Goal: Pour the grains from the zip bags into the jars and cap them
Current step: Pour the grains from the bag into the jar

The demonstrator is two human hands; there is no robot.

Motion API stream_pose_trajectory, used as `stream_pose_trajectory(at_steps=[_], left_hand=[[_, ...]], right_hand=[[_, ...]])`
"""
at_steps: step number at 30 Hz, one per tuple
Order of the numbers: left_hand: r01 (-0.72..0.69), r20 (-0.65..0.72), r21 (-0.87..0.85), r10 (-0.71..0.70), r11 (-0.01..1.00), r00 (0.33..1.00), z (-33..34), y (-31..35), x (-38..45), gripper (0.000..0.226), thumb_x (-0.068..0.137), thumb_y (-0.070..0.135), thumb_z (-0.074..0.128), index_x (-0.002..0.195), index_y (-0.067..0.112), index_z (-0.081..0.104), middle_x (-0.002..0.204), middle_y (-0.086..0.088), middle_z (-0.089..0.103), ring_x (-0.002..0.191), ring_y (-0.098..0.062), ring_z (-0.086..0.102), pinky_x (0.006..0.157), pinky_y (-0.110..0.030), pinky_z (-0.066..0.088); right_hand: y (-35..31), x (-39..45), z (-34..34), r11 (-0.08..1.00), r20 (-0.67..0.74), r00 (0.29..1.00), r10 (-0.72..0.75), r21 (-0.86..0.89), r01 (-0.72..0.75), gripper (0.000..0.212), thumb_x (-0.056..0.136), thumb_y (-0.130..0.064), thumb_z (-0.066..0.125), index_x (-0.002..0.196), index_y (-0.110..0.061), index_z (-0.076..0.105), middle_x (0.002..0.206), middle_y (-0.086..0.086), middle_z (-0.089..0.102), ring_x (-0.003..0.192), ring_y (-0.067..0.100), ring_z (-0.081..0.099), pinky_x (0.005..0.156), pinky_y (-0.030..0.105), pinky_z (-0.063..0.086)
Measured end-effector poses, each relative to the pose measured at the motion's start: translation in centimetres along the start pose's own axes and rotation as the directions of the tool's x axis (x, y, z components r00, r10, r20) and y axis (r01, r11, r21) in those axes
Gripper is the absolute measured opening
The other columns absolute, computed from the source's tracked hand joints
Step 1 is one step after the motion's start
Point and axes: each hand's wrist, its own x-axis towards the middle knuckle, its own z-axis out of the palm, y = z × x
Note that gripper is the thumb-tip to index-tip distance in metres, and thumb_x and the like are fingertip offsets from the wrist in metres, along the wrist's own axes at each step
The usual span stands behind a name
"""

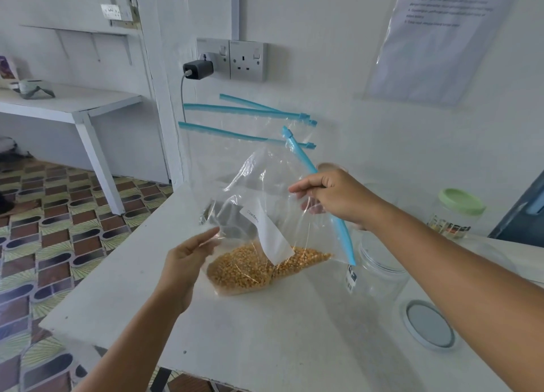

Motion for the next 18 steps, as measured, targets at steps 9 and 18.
stream_pose_trajectory(at_steps=[9,18], left_hand=[[0.135,0.219,-0.008,-0.13,0.991,0.967,-1.1,-2.1,-1.6,0.037,0.102,-0.002,0.054,0.126,0.016,0.076,0.133,0.005,0.071,0.135,-0.012,0.056,0.12,-0.036,0.036],[-0.052,0.034,0.078,0.049,0.996,0.998,0.2,-0.1,0.4,0.03,0.101,0.008,0.064,0.125,0.022,0.074,0.119,0.006,0.077,0.115,-0.003,0.068,0.109,-0.03,0.047]], right_hand=[[0.1,-0.1,0.2,1.0,-0.007,1.0,0.006,0.031,-0.006,0.043,0.104,0.003,0.047,0.101,-0.026,0.079,0.105,0.002,0.075,0.088,0.014,0.074,0.075,0.022,0.06],[0.0,-0.3,-0.5,0.998,-0.085,0.996,-0.009,0.06,0.014,0.04,0.104,0.005,0.048,0.108,-0.018,0.08,0.105,0.005,0.075,0.083,0.014,0.074,0.072,0.022,0.059]])
